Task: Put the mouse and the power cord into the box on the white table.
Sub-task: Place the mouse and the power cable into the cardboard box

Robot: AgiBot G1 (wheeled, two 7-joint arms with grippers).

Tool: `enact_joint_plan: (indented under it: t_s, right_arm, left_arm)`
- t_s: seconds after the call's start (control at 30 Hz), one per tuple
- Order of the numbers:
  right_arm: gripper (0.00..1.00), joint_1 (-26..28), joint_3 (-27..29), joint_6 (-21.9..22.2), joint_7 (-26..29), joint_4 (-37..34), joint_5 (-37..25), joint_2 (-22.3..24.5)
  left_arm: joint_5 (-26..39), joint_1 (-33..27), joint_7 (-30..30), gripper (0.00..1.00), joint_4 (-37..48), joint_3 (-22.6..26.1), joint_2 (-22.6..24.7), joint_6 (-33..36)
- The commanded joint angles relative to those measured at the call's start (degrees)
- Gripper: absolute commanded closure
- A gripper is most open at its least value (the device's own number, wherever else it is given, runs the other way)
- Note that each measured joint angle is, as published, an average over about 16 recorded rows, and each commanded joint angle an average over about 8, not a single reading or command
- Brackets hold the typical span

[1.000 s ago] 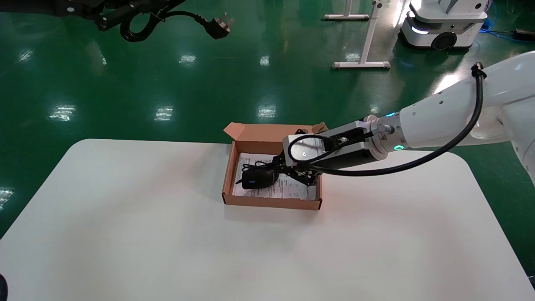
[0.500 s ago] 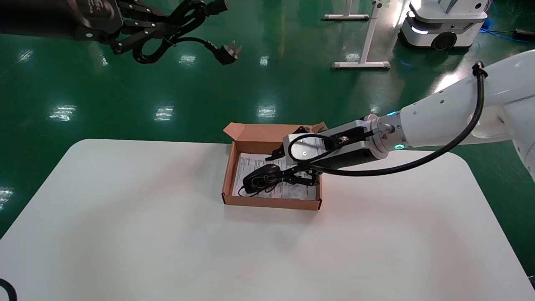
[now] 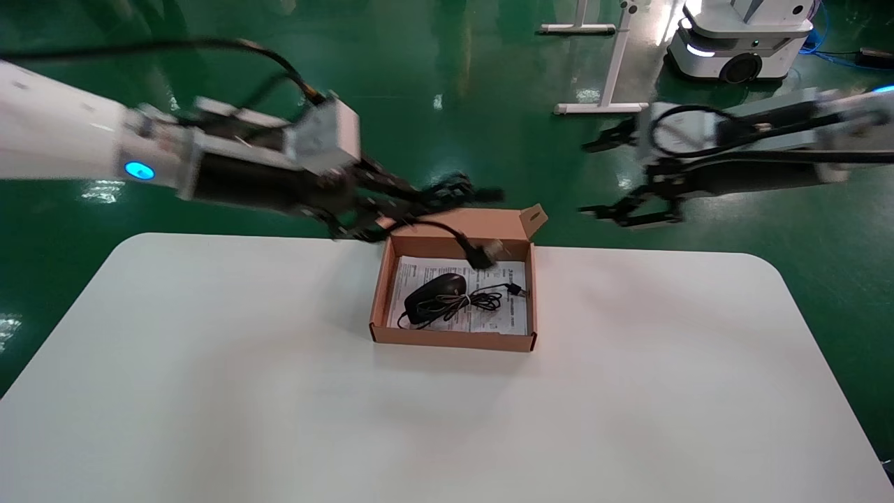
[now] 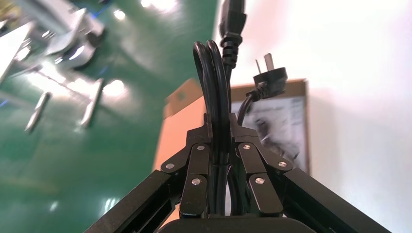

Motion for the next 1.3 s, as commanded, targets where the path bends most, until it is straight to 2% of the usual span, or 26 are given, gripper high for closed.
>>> enact_joint_plan:
  t_s: [0.03,0.3,0.5,0.7,0.73,0.97,1.0,1.3]
  right_arm:
    - [0.0,1.58,-0.3,-0.94,0.65,-0.18,-0.54,2.71]
    - [0.0,2.63,-1.27,-3.37,0.3,1.61,-2.08,8.0]
    - [0.0,2.04,-1.27,-4.03,0.91,3.15,-2.04,9.19]
    - [0.0,1.35,-1.13,-3.9,1.77,4.93,-1.85,9.95]
    - [0.0,1.23,-1.12,-3.85,1.91,5.23,-1.85,10.12]
    - [0.0,0.24,-1.04,-4.03,3.21,7.08,-1.69,11.19]
    - [0.0,0.1,-1.0,-4.11,3.43,7.32,-1.62,11.34]
    - [0.0,-0.58,-0.62,-4.51,4.17,8.21,-0.98,11.91]
  left_arm:
    - [-0.25,2.36,1.04,1.0,-0.33,-0.15,2.34,-0.43]
    - [0.52,6.52,3.89,1.0,0.17,0.35,6.21,-9.76]
    - [0.38,9.0,4.03,1.0,-0.94,0.29,7.29,-17.05]
    - [0.45,11.12,3.19,0.99,-3.32,0.58,7.48,-19.41]
    - [0.53,11.37,3.07,0.93,-3.73,0.7,7.48,-19.48]
    - [1.17,12.11,2.58,0.06,-5.67,1.63,7.35,-19.34]
    - [1.19,12.17,2.5,0.0,-5.8,1.71,7.35,-19.41]
    - [1.12,12.47,2.21,0.0,-6.25,1.93,7.38,-19.69]
